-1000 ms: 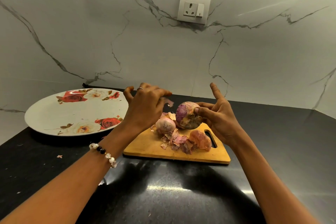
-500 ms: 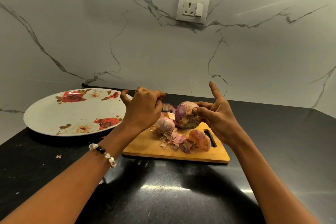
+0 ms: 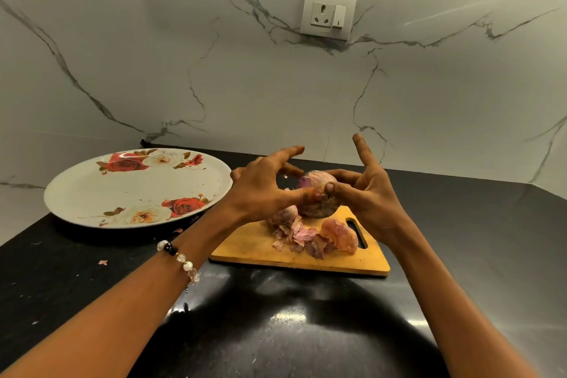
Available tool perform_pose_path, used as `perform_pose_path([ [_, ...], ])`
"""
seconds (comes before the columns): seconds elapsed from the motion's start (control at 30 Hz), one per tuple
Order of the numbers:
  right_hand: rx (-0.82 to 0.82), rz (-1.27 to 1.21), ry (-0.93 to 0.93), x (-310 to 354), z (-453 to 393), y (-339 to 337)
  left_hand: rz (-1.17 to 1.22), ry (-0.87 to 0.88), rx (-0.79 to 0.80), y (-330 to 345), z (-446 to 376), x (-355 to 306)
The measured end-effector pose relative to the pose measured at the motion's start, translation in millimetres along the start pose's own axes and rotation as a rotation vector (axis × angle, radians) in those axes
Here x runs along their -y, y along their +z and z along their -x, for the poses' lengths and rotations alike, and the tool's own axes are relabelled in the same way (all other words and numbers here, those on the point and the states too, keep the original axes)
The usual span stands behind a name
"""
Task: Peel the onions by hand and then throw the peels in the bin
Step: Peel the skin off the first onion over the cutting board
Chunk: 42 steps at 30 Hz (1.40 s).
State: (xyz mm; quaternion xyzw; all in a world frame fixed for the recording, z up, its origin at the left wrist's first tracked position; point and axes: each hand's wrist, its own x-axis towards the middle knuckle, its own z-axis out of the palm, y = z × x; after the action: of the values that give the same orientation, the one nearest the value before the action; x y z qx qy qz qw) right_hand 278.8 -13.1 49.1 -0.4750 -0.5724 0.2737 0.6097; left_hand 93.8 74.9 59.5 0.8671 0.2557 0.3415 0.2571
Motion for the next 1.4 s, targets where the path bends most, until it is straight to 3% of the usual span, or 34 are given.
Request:
perform_pose_path([
  [0.27,-0.030,-0.100,0.004,4.3,-2.5,4.7,0.224,-0.004,-0.008,0.6,1.1,-1.9],
  [0.53,-0.033,-0.179,0.042,3.3,-2.3,9.1,0.508,-0.065,-0.198,2.2,2.2,-6.7],
  [0.73,-0.010,-0.212,0.093,-0.2,-1.1,15.8,0.398,-0.051,-0.249,11.5,2.8,-4.1],
  [0.97,-0.071,-0.214,0.065,3.4,-1.3,11.2,0.524,-0.083,-0.085,5.4,1.7,-4.9],
  [1.2,-0.154,-0.314,0.135,6.8,-0.8,9.1,0.433,-0.052,0.004,3.4,-0.6,-5.2],
  [1.33,-0.169,-0.302,0.145,3.7,-2.6,6.9,0.278,0.046,-0.167,2.2,0.1,-3.2],
  [1.4,-0.152,-0.244,0.133,1.3,-2.7,6.9,0.086,0.156,-0.265,3.1,-0.7,1.2],
])
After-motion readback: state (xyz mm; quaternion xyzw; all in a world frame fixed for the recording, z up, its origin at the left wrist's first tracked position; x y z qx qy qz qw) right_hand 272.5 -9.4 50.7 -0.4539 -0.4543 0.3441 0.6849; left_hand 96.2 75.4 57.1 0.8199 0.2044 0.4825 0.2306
